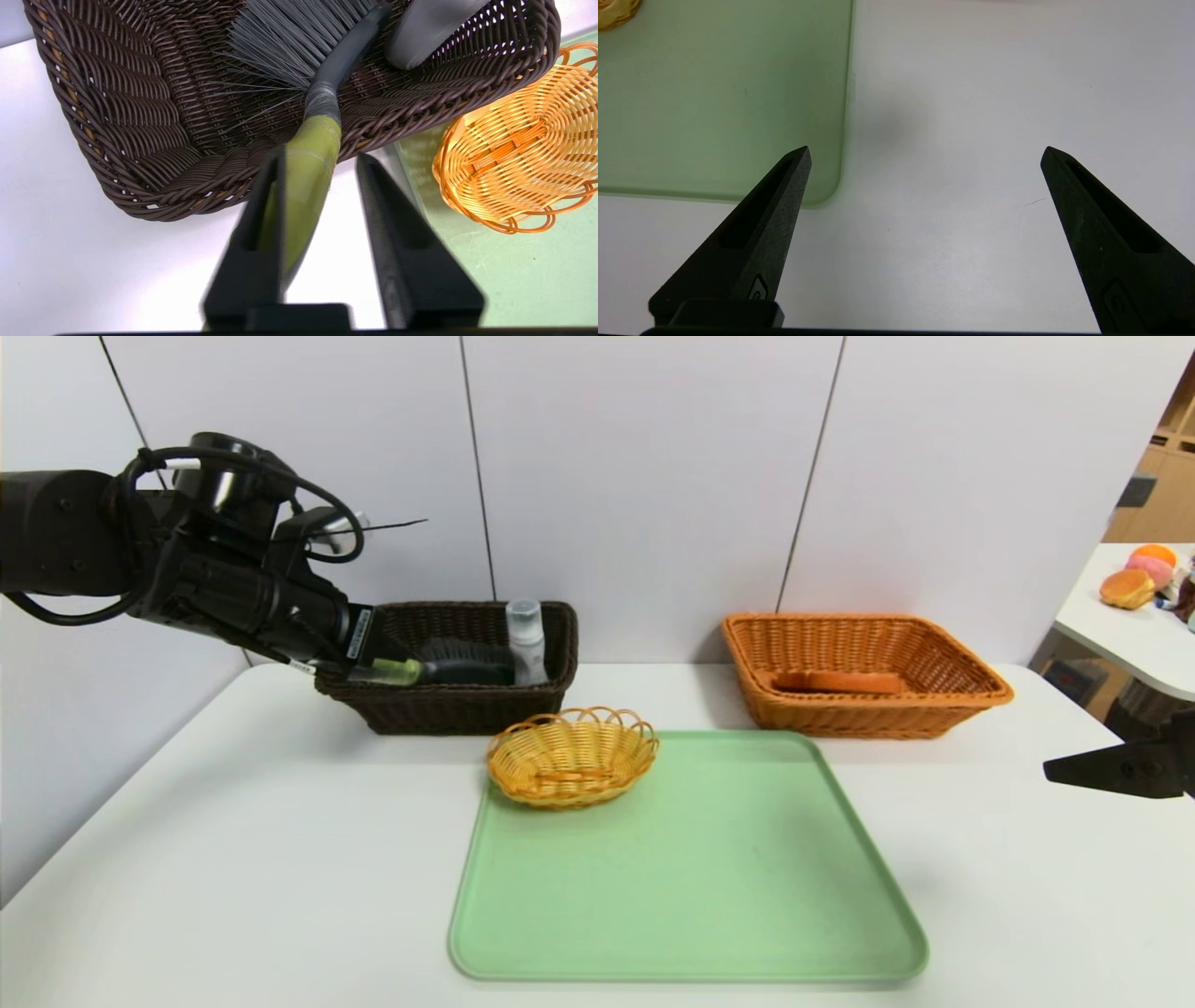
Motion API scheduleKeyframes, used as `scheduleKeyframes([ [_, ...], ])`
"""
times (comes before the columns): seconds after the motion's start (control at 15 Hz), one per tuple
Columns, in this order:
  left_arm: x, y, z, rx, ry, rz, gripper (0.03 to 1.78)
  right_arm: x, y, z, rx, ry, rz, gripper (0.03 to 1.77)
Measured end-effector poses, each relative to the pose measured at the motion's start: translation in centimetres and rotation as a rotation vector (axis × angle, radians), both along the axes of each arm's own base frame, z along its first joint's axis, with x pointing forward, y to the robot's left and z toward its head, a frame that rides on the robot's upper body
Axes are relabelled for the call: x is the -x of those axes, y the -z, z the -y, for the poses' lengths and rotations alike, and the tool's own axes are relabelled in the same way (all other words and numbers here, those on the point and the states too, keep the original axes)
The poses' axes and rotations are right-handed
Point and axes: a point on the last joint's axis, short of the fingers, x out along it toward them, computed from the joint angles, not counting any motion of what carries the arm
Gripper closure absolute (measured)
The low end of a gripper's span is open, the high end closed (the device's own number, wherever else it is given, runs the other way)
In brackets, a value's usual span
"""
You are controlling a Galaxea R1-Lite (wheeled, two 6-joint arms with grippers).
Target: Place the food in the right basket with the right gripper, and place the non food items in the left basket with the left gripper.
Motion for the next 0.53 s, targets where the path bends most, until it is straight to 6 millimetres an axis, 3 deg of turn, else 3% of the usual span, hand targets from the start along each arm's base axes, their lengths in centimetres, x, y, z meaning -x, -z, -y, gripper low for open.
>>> scheduleKeyframes([
  [0.2,-0.04,-0.01,-0.03,0.000,-0.003,0.001,0.85,0.03,0.00,0.01,0.000,0.000,0.000,0.10],
  [0.53,-0.02,-0.16,-0.03,0.002,-0.006,0.006,0.49,0.10,0.08,0.01,0.001,-0.001,-0.004,0.10],
])
